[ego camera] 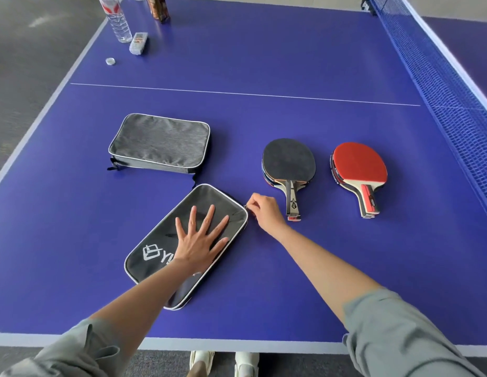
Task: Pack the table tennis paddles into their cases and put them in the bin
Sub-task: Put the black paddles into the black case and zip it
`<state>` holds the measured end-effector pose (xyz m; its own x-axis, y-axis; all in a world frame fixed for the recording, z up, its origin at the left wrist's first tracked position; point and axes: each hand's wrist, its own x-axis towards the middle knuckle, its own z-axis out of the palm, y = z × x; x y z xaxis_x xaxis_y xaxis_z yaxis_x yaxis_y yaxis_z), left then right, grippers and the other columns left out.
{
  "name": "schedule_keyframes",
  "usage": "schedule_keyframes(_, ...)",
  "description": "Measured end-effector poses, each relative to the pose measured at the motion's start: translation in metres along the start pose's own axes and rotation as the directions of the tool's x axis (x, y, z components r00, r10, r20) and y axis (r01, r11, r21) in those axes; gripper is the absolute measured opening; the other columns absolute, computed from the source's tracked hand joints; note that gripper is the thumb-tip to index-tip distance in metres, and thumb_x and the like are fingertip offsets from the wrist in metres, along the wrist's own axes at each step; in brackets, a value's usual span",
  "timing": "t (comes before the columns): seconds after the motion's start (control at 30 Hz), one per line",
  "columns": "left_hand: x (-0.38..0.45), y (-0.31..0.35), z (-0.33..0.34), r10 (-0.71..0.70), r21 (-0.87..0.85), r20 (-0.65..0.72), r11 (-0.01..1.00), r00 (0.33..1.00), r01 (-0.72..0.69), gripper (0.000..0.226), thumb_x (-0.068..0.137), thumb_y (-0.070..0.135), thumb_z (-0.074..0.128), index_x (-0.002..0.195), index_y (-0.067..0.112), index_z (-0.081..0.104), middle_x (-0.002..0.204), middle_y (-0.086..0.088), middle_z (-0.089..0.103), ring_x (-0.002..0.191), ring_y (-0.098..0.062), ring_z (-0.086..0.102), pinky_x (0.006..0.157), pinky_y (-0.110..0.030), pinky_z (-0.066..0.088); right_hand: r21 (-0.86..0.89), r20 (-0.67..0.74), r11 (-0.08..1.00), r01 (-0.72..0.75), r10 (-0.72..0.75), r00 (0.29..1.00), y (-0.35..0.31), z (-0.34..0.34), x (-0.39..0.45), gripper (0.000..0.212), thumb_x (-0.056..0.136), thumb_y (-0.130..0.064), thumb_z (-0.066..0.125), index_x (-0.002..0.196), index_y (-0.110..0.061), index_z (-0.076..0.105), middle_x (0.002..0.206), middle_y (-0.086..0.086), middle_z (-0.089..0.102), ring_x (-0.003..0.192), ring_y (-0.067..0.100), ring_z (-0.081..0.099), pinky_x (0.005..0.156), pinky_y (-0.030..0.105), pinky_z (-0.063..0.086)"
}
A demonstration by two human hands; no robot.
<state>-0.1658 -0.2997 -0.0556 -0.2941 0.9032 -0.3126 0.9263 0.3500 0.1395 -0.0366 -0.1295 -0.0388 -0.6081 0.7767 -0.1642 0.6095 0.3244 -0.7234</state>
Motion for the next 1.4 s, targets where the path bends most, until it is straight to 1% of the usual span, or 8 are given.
schedule_keyframes(0.1,0.003,-0.002,0.006,-0.045,0.032,0.012,0.998,0.999,0.045,0.058,0.082,0.067,-0.006,0.132,0.052,-0.031,0.152,0.012,-0.033,0.141,-0.037,-0.027,0.108,-0.07,-0.006,-0.069,-0.008,0.997,0.029,-0.03,1.0,0.005,0.007,-0.003,0.014,0.09,0.0,0.048,0.077,0.004,0.054,0.084,0.014,0.062,0.077,0.026,0.055,0.069,0.042,0.045)
schedule_keyframes(0.27,0.01,0.0,0.012,-0.064,0.059,0.013,0.996,0.998,0.063,0.057,0.089,0.065,0.004,0.13,0.052,-0.034,0.155,0.01,-0.028,0.142,-0.037,-0.025,0.109,-0.07,-0.002,-0.051,-0.048,0.998,0.036,-0.039,0.998,0.008,0.011,-0.009,0.021,0.092,-0.001,0.049,0.071,-0.005,0.047,0.079,0.018,0.06,0.071,0.027,0.05,0.064,0.04,0.041)
schedule_keyframes(0.47,0.01,-0.002,0.008,-0.054,0.062,0.002,0.997,0.999,0.053,0.058,0.09,0.066,0.008,0.13,0.054,-0.031,0.157,0.012,-0.023,0.143,-0.036,-0.02,0.108,-0.069,0.0,-0.186,0.09,0.97,0.16,-0.145,0.985,0.009,-0.001,-0.006,0.018,0.092,-0.001,0.046,0.074,-0.004,0.045,0.076,0.012,0.051,0.073,0.026,0.043,0.061,0.04,0.036)
schedule_keyframes(0.67,0.01,0.003,-0.004,-0.015,-0.065,-0.069,0.998,0.997,0.01,0.061,0.088,0.07,0.017,0.139,0.056,-0.013,0.159,0.006,-0.015,0.144,-0.035,-0.02,0.109,-0.066,-0.008,0.065,0.091,0.998,0.014,-0.02,0.996,0.016,-0.013,0.004,0.011,0.091,-0.003,0.055,0.081,0.0,0.057,0.072,0.01,0.062,0.063,0.021,0.056,0.066,0.029,0.047)
schedule_keyframes(0.9,0.022,0.021,-0.012,0.038,-0.039,-0.088,0.998,0.995,-0.041,0.09,0.075,0.07,0.044,0.142,0.052,-0.013,0.159,0.004,-0.015,0.143,-0.039,-0.02,0.109,-0.068,-0.006,-0.014,0.102,0.992,0.124,-0.122,0.987,0.015,-0.008,-0.012,0.012,0.091,-0.004,0.053,0.08,-0.005,0.055,0.071,0.009,0.064,0.065,0.025,0.06,0.065,0.037,0.05)
schedule_keyframes(1.07,0.019,0.012,-0.001,0.017,-0.006,-0.132,1.0,0.991,-0.018,0.082,0.082,0.063,0.04,0.144,0.048,-0.011,0.16,0.0,-0.01,0.144,-0.042,-0.012,0.108,-0.07,-0.001,-0.175,0.212,0.953,0.246,-0.207,0.955,0.02,-0.015,-0.027,0.017,0.093,-0.004,0.042,0.076,-0.007,0.044,0.073,0.01,0.057,0.067,0.03,0.049,0.059,0.042,0.042)
schedule_keyframes(1.2,0.017,0.014,0.002,0.019,0.012,-0.15,1.0,0.989,-0.018,0.074,0.085,0.067,0.035,0.148,0.045,0.003,0.161,-0.002,-0.003,0.144,-0.043,-0.007,0.108,-0.071,0.002,-0.061,0.163,0.976,0.211,-0.198,0.966,0.018,-0.002,-0.051,0.016,0.092,-0.001,0.044,0.076,-0.003,0.048,0.072,0.011,0.06,0.065,0.027,0.052,0.06,0.038,0.044)
schedule_keyframes(1.4,0.024,0.021,-0.002,-0.088,0.001,-0.12,0.996,0.989,0.089,0.061,0.091,0.064,0.019,0.146,0.047,-0.002,0.161,0.003,-0.006,0.145,-0.038,-0.011,0.11,-0.068,0.004,0.085,0.145,0.995,0.052,-0.064,0.987,0.01,0.029,-0.074,0.011,0.091,-0.003,0.053,0.08,-0.002,0.055,0.074,0.01,0.069,0.069,0.024,0.063,0.066,0.037,0.053)
